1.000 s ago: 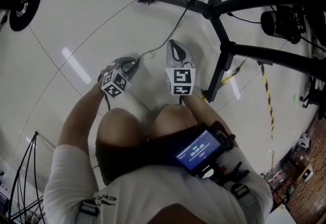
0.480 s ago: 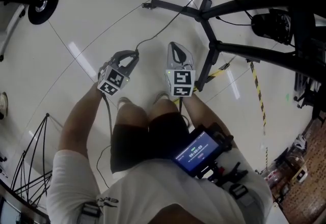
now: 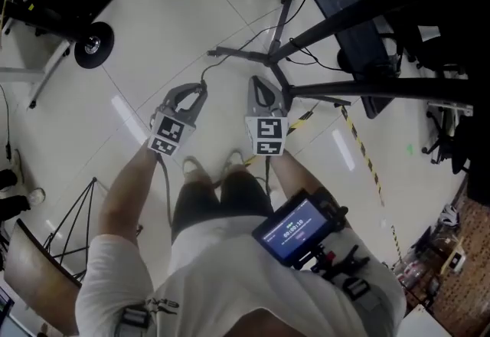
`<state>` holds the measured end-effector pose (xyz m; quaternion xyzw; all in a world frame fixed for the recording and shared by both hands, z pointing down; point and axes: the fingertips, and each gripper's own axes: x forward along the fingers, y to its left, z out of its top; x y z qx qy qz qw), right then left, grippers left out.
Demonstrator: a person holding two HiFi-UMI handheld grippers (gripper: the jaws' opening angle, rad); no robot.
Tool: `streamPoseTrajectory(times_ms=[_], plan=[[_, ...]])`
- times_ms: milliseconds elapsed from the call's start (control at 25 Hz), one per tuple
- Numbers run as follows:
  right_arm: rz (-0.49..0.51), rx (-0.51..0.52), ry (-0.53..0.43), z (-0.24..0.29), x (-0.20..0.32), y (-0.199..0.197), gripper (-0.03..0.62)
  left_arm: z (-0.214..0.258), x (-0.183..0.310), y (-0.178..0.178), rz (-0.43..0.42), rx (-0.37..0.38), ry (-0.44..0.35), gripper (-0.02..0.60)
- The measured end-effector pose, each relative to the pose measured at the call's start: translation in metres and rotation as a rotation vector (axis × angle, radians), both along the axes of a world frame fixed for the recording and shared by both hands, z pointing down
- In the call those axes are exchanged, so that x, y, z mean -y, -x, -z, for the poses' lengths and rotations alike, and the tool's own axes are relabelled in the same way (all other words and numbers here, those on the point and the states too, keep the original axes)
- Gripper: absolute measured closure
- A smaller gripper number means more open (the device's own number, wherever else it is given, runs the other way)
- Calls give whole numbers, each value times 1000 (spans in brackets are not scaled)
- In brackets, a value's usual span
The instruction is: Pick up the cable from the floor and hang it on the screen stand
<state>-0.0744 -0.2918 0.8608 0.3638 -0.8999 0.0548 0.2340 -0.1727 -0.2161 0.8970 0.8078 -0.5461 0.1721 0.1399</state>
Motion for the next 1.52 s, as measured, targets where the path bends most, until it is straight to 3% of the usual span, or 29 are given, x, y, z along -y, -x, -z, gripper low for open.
streamPoseTrajectory(times_ms=[360,600,1080,1520], plan=[[-22,92,-131,186,40,6,580,192,35,29,60,48,-144,502],[-31,135,-211,277,46,2,580,298,43,37,91,45,-252,502],[1,198,-344,403,33,-1,580,458,44,27,87,33,-427,502],[18,295,-516,512,29,3,580,607,45,9,37,49,-684,502]])
